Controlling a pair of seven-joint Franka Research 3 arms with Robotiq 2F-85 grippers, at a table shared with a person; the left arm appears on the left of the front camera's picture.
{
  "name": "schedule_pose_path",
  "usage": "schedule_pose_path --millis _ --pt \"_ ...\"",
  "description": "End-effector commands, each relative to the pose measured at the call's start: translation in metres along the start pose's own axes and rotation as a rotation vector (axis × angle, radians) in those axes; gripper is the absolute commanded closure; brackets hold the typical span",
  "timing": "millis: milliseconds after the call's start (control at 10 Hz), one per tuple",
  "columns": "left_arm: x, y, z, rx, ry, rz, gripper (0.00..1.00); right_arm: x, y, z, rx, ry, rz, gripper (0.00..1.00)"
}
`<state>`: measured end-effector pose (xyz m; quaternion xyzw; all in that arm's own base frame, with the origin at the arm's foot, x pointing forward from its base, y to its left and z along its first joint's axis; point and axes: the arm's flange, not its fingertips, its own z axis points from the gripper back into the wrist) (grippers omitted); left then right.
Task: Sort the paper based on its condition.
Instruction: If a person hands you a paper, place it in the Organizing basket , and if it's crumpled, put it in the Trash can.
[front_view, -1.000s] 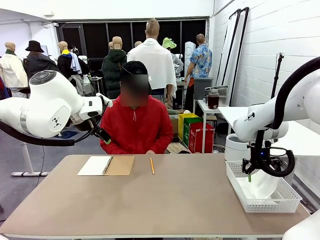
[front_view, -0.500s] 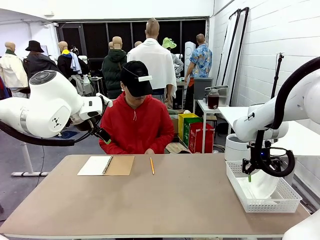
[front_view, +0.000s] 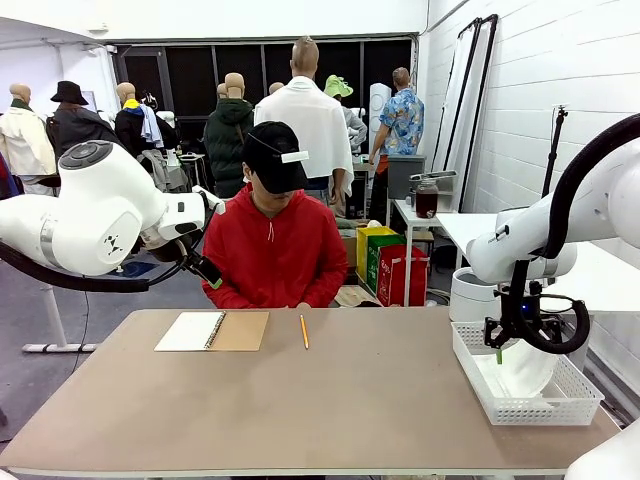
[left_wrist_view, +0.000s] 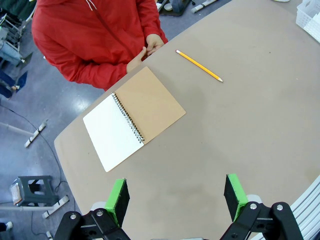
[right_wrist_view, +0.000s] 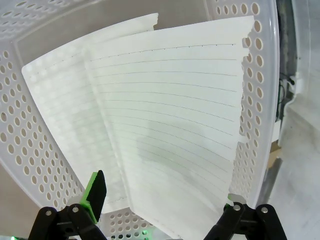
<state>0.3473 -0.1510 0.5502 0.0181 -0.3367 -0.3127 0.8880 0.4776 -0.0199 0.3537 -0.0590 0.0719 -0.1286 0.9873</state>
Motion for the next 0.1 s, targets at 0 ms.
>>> schedule_pose_path --millis 0 --pt "-0.0003 -0.0004 0.0000 0.001 0.000 -0.001 0.00 0.0000 0.0004 -0.0014 -0.001 0.001 0.009 0.00"
